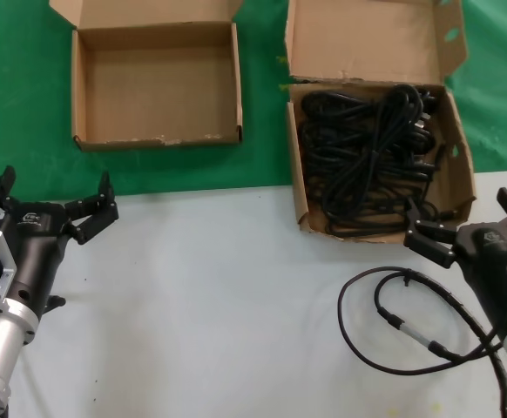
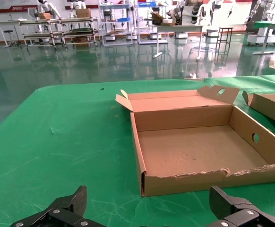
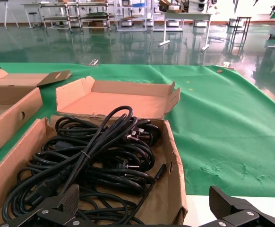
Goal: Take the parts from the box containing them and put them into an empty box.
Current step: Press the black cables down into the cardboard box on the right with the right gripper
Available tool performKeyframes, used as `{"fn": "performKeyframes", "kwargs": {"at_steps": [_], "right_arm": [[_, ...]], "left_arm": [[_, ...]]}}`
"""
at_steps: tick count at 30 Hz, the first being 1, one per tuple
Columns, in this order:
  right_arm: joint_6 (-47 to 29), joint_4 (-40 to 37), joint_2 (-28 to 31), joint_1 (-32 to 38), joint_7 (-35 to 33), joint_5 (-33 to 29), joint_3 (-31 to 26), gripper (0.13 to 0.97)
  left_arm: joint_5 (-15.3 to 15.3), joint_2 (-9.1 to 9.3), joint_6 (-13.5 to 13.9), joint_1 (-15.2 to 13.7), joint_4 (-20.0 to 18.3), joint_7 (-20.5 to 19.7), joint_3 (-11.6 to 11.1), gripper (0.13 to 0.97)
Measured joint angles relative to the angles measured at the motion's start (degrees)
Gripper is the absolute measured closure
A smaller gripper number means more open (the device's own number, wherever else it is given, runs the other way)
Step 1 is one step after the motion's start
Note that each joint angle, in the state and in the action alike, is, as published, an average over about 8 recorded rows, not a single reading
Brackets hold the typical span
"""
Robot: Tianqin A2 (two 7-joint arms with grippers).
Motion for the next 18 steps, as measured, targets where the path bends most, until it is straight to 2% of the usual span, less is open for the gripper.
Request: {"fn": "performKeyframes", "kwargs": {"at_steps": [6, 11, 14, 18], "right_arm": [[-0.2, 0.2, 0.0, -0.1, -0.2, -0.2, 0.1, 0.129], [-1.4, 1.5, 0.0, -0.8, -1.8, -1.1, 1.1, 0.129], [-3.7, 2.9, 0.1, -1.3, -5.3, -1.7, 2.8, 0.129], [-9.4, 4.6, 0.3, -1.4, -14.0, -2.2, 5.9, 0.129]], "left_arm": [[0.0, 0.00, 0.0, 0.0, 0.0, 0.0, 0.0, 0.229], [0.0, 0.00, 0.0, 0.0, 0.0, 0.0, 0.0, 0.248], [0.0, 0.00, 0.0, 0.0, 0.0, 0.0, 0.0, 0.302], [0.0, 0.00, 0.0, 0.0, 0.0, 0.0, 0.0, 0.375]]}}
